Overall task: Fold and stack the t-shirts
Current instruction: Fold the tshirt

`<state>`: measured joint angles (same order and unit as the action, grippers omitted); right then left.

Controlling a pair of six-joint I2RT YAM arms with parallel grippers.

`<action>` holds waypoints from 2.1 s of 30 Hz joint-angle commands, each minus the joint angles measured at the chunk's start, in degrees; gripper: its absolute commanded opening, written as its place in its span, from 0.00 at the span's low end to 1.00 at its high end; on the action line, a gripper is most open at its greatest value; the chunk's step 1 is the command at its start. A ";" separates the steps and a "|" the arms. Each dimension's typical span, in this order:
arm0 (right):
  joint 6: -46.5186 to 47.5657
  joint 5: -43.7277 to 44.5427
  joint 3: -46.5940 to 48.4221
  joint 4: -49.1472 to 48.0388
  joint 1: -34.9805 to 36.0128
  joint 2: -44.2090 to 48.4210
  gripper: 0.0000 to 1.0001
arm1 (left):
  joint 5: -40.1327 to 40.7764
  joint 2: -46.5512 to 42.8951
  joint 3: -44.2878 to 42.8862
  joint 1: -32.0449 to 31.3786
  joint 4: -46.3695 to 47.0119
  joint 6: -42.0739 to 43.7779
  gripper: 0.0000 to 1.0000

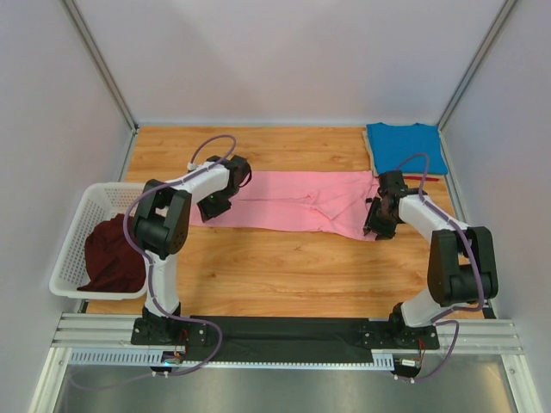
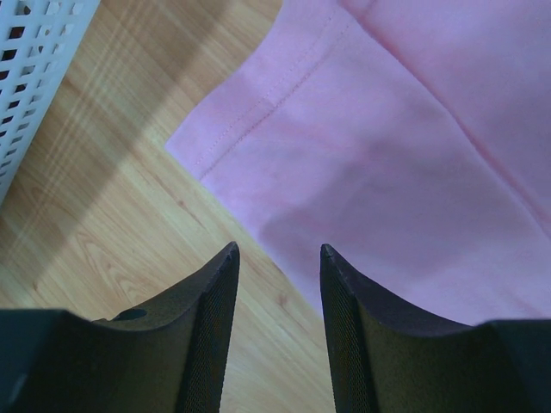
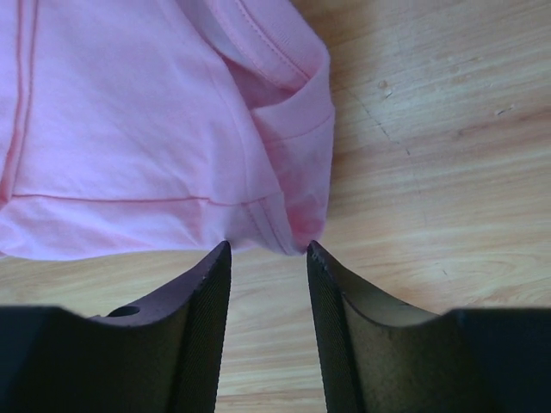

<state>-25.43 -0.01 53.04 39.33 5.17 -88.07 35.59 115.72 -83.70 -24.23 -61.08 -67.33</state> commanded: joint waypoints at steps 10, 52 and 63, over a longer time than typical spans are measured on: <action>4.34 4.84 1.10 -2.86 -1.65 -5.62 0.27 | 3.25 6.53 -5.15 0.41 -5.44 -1.84 0.50; -32.30 -4.73 0.67 -3.44 3.53 8.53 0.47 | -32.95 -41.53 12.31 -1.96 14.32 37.62 0.65; -42.16 -1.66 -5.14 -13.93 9.07 4.68 0.47 | -40.26 -53.58 25.77 -1.96 22.93 47.99 0.65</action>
<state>-63.16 -2.63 48.07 31.59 13.45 -82.24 -1.98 64.47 -60.51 -26.17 -43.66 -24.58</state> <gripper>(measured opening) 0.473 0.652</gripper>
